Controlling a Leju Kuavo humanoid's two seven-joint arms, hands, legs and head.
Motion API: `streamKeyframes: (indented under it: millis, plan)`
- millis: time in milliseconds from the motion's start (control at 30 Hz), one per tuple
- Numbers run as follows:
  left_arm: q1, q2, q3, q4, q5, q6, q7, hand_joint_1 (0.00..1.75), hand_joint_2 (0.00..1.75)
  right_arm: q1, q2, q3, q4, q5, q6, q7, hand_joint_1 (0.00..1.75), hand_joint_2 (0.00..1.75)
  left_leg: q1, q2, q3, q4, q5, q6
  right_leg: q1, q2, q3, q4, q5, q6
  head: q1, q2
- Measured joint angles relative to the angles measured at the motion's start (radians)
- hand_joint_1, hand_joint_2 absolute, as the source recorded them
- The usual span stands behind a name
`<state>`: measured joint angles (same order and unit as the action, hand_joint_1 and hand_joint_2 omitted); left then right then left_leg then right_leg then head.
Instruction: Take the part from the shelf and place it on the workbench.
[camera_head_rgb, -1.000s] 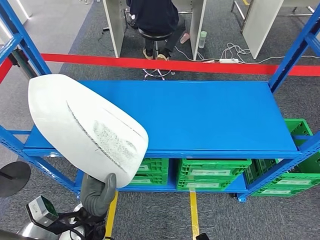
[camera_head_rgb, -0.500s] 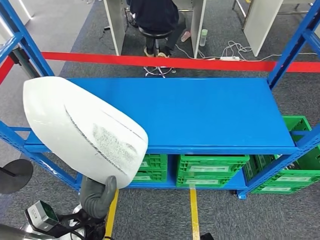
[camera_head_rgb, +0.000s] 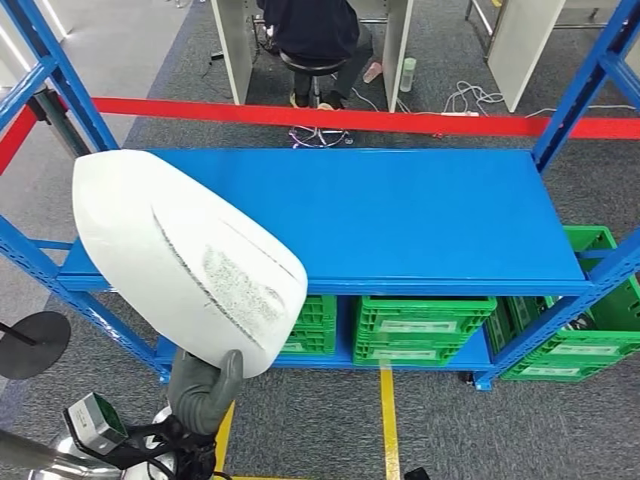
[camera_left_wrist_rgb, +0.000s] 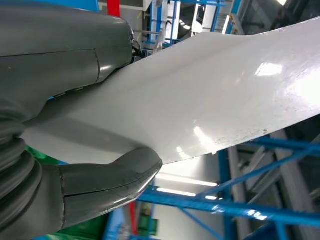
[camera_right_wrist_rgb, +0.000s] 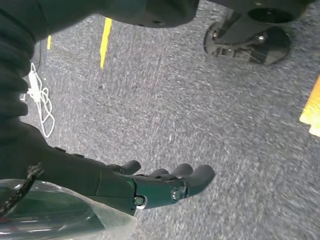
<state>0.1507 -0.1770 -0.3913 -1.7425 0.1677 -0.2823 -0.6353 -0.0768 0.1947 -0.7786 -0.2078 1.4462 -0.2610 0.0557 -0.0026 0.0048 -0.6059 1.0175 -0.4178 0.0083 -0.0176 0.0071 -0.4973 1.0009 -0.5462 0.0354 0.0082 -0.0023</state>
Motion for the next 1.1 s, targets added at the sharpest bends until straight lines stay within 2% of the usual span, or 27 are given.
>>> streamKeyframes:
  millis: [67,100,133,167,233,267,300,333,400,433,467,567,600,633,667,733,767,800,833,867,900,933,967,1000,1033,1067,1100]
  plan:
    - [0.001,0.000,0.000,0.000,0.000,0.001,0.000,1.75,1.75,0.005,0.000,0.000,0.000,0.000,0.000,0.000,0.00,1.75,0.002,-0.001,-0.009,0.003,0.006,-0.010,-0.001,-0.002,-0.016,0.006,0.013,-0.018,-0.001,0.000]
    - [0.001,0.001,0.000,0.000,0.000,0.001,0.000,1.75,1.75,0.006,0.000,0.000,0.000,0.000,0.000,0.000,0.00,1.75,0.003,-0.002,-0.016,0.015,-0.009,-0.015,-0.001,-0.004,-0.022,0.006,0.021,-0.028,-0.002,0.000]
    - [0.001,0.001,0.000,0.000,0.001,0.002,0.001,1.75,1.75,0.006,0.000,-0.001,0.000,0.000,0.000,0.000,0.00,1.75,0.004,-0.003,-0.029,0.045,-0.041,-0.020,-0.002,-0.007,-0.032,0.006,0.031,-0.036,-0.004,0.000]
    - [0.001,0.001,0.000,0.000,0.001,0.002,0.002,1.75,1.75,0.006,0.000,-0.001,0.000,0.000,0.000,0.000,0.00,1.75,0.005,-0.003,-0.045,0.094,-0.085,-0.024,-0.002,-0.009,-0.041,0.007,0.041,-0.042,-0.006,0.000]
    - [0.001,0.003,0.000,0.001,0.001,0.003,0.003,1.75,1.75,0.006,0.000,-0.001,0.000,0.000,-0.001,0.000,0.00,1.75,0.006,-0.003,-0.077,0.223,-0.173,-0.029,0.001,-0.012,-0.067,0.008,0.060,-0.046,-0.009,0.000]
    - [0.001,0.004,0.000,0.001,0.001,0.004,0.004,1.75,1.75,0.006,0.000,-0.001,0.000,0.000,-0.001,0.000,0.00,1.75,0.006,-0.003,-0.078,0.264,-0.195,-0.028,0.004,-0.013,-0.081,0.009,0.070,-0.047,-0.009,0.000]
    - [0.001,0.005,0.000,0.001,0.002,0.004,0.005,1.75,1.75,0.007,0.000,-0.001,0.000,0.000,-0.001,0.000,0.00,1.75,0.006,-0.003,-0.060,0.269,-0.198,-0.025,0.008,-0.013,-0.094,0.010,0.079,-0.048,-0.009,0.000]
    - [0.001,0.006,0.000,0.002,0.002,0.004,0.006,1.75,1.75,0.007,0.000,-0.001,0.000,0.000,-0.001,0.000,0.00,1.75,0.004,-0.003,-0.024,0.233,-0.186,-0.018,0.011,-0.013,-0.105,0.011,0.087,-0.048,-0.009,0.000]
    - [-0.002,0.006,-0.001,0.002,0.002,0.004,0.007,1.75,1.75,0.006,0.001,-0.002,0.000,0.001,-0.001,0.000,0.00,1.75,-0.002,-0.002,0.083,0.082,-0.149,0.004,0.017,-0.012,-0.122,0.011,0.105,-0.046,-0.008,0.000]
    - [-0.004,0.006,-0.001,0.002,0.003,0.004,0.007,1.75,1.75,0.006,0.001,-0.002,0.000,0.001,-0.001,0.000,0.00,1.75,-0.007,0.000,0.122,0.018,-0.137,0.013,0.018,-0.012,-0.128,0.010,0.113,-0.044,-0.008,0.000]
    - [-0.006,0.006,-0.002,0.002,0.004,0.004,0.008,1.75,1.75,0.006,0.002,-0.002,0.000,0.001,-0.001,0.000,0.00,1.75,-0.012,0.002,0.143,-0.023,-0.131,0.019,0.018,-0.013,-0.132,0.009,0.121,-0.039,-0.008,0.000]
    - [-0.006,0.006,-0.003,0.002,0.011,0.005,0.009,1.75,1.75,0.007,0.002,-0.002,0.000,0.001,-0.002,0.000,0.00,1.75,-0.018,0.005,0.140,-0.043,-0.109,0.027,0.012,-0.018,-0.136,0.002,0.142,-0.021,-0.010,0.000]
    - [-0.006,0.006,-0.003,0.002,0.013,0.005,0.009,1.75,1.75,0.007,0.001,-0.002,0.000,0.001,-0.002,0.000,0.00,1.75,-0.016,0.006,0.135,-0.049,-0.096,0.031,0.012,-0.016,-0.141,0.007,0.132,-0.016,-0.009,0.000]
    - [-0.006,0.005,-0.004,0.002,0.014,0.005,0.009,1.75,1.75,0.007,0.001,-0.002,0.000,0.001,-0.002,0.000,0.00,1.75,-0.012,0.007,0.126,-0.055,-0.081,0.035,0.013,-0.013,-0.150,0.025,0.103,-0.011,-0.007,0.000]
    - [-0.007,0.004,-0.005,0.002,0.014,0.005,0.009,1.75,1.75,0.007,0.001,-0.002,0.000,0.001,-0.002,0.000,0.00,1.75,-0.009,0.008,0.115,-0.059,-0.068,0.037,0.013,-0.011,-0.164,0.066,0.058,-0.007,-0.004,0.000]
    - [-0.007,0.004,-0.005,0.003,0.016,0.005,0.009,1.75,1.75,0.007,-0.001,-0.002,0.000,0.001,-0.001,0.000,0.00,1.75,-0.009,0.009,0.086,-0.059,-0.045,0.040,0.012,-0.008,-0.195,0.187,-0.036,0.002,-0.001,0.000]
    - [-0.006,0.004,-0.005,0.003,0.017,0.005,0.009,1.75,1.75,0.007,-0.001,-0.002,0.000,0.001,-0.001,0.000,0.00,1.75,-0.010,0.009,0.070,-0.057,-0.034,0.039,0.011,-0.008,-0.202,0.240,-0.056,0.005,-0.001,0.000]
    - [-0.006,0.004,-0.005,0.004,0.018,0.005,0.009,1.75,1.75,0.008,-0.002,-0.002,0.000,0.001,-0.001,0.000,0.00,1.75,-0.010,0.009,0.054,-0.056,-0.023,0.037,0.010,-0.008,-0.195,0.267,-0.053,0.008,0.000,0.000]
    - [-0.006,0.004,-0.005,0.006,0.018,0.005,0.010,1.75,1.75,0.008,-0.003,-0.002,0.000,0.001,-0.001,0.000,0.00,1.75,-0.009,0.009,0.038,-0.054,-0.012,0.034,0.008,-0.009,-0.171,0.259,-0.030,0.011,0.000,0.000]
    - [-0.006,0.004,-0.005,0.006,0.018,0.005,0.010,1.75,1.75,0.008,-0.003,-0.002,0.000,0.001,-0.001,0.000,0.00,1.75,-0.008,0.009,0.024,-0.051,-0.003,0.030,0.006,-0.009,-0.129,0.216,-0.002,0.013,0.000,0.000]
    - [-0.006,0.004,-0.006,0.007,0.019,0.005,0.010,1.75,1.75,0.007,-0.003,-0.002,0.000,0.001,-0.001,0.000,0.00,1.75,-0.008,0.009,0.011,-0.045,0.004,0.025,0.003,-0.009,-0.075,0.147,0.013,0.015,0.000,0.000]
    - [-0.006,0.003,-0.006,0.007,0.019,0.005,0.011,1.75,1.75,0.004,-0.004,-0.002,0.000,0.001,-0.001,0.000,0.00,1.75,-0.009,0.009,0.000,-0.037,0.009,0.021,0.002,-0.007,-0.019,0.074,0.013,0.015,0.001,0.000]
    - [-0.006,0.003,-0.006,0.007,0.020,0.005,0.011,1.75,1.75,0.002,-0.004,-0.002,0.000,0.002,-0.001,0.000,0.00,1.75,-0.010,0.009,-0.008,-0.028,0.014,0.015,0.002,-0.006,0.018,0.016,0.003,0.011,0.001,0.000]
    - [-0.007,0.002,-0.006,0.007,0.021,0.005,0.012,1.75,1.75,0.000,-0.004,-0.002,0.000,0.002,0.000,0.000,0.00,1.75,-0.012,0.009,-0.013,-0.022,0.019,0.011,0.003,-0.005,0.038,-0.019,-0.010,0.004,0.002,0.000]
    - [-0.007,0.002,-0.006,0.008,0.021,0.005,0.012,1.75,1.75,0.000,-0.004,-0.002,0.000,0.002,0.000,-0.001,0.00,1.75,-0.012,0.009,-0.016,-0.019,0.025,0.006,0.006,-0.004,0.041,-0.031,-0.015,-0.005,0.002,0.000]
    - [-0.006,0.001,-0.006,0.008,0.021,0.005,0.012,1.75,1.75,0.002,-0.003,-0.002,0.000,0.002,0.000,-0.001,0.00,1.75,-0.011,0.009,-0.018,-0.017,0.029,0.002,0.005,-0.006,0.034,-0.031,-0.013,-0.015,0.003,0.000]
    - [-0.005,0.001,-0.006,0.008,0.022,0.005,0.013,1.75,1.75,0.004,-0.003,-0.002,0.000,0.002,0.000,-0.001,0.00,1.75,-0.009,0.007,-0.021,-0.010,0.019,-0.004,0.005,-0.008,0.029,-0.031,-0.007,-0.024,0.002,0.000]
